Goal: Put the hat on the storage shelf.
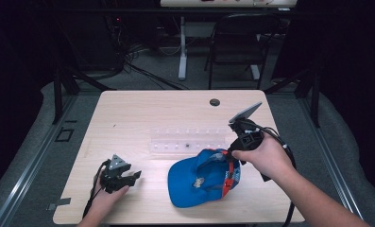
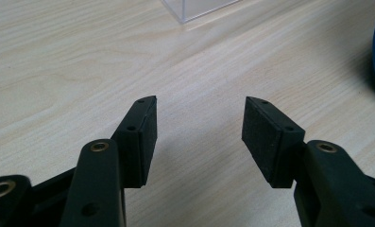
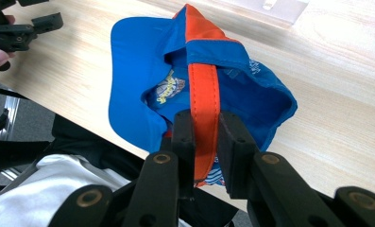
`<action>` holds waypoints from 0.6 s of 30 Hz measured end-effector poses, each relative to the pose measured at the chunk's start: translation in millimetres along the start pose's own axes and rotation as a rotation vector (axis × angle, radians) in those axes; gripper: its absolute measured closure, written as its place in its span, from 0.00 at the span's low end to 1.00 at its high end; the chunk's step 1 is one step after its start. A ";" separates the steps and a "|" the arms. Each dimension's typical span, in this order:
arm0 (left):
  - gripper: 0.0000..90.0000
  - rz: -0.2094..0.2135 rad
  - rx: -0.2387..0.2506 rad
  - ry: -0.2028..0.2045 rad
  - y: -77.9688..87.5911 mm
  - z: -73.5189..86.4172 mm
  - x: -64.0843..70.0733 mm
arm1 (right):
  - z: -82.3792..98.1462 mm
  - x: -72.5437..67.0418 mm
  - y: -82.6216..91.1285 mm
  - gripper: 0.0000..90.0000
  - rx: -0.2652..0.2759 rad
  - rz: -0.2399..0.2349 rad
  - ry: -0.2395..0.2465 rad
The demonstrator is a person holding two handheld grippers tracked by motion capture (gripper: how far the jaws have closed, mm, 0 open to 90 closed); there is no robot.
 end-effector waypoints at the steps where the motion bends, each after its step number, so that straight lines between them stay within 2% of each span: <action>1: 0.51 0.004 -0.009 -0.007 0.6 0.4 -0.2 | -1.3 -1.4 0.7 0.87 0.005 -0.003 -0.002; 5: 0.51 0.003 -0.006 -0.001 -0.5 0.3 0.5 | -4.2 -5.7 6.6 0.87 -0.014 0.006 0.009; 11: 0.51 0.004 -0.007 -0.002 -0.2 0.5 0.2 | -10.0 -10.6 16.5 0.87 -0.010 0.015 0.015; 18: 0.51 0.006 -0.005 -0.002 0.0 0.3 0.8 | -15.6 -12.3 25.4 0.87 -0.013 0.020 -0.002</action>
Point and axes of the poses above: each handheld gripper's, and its own axes: y roughly backward along the jaws, z roughly out of its underside, x roughly to its right, the point moved 9 cm from there along -y, roughly forward along the jaws, and after that the axes turned 1 degree about y, right-handed, at the moved point
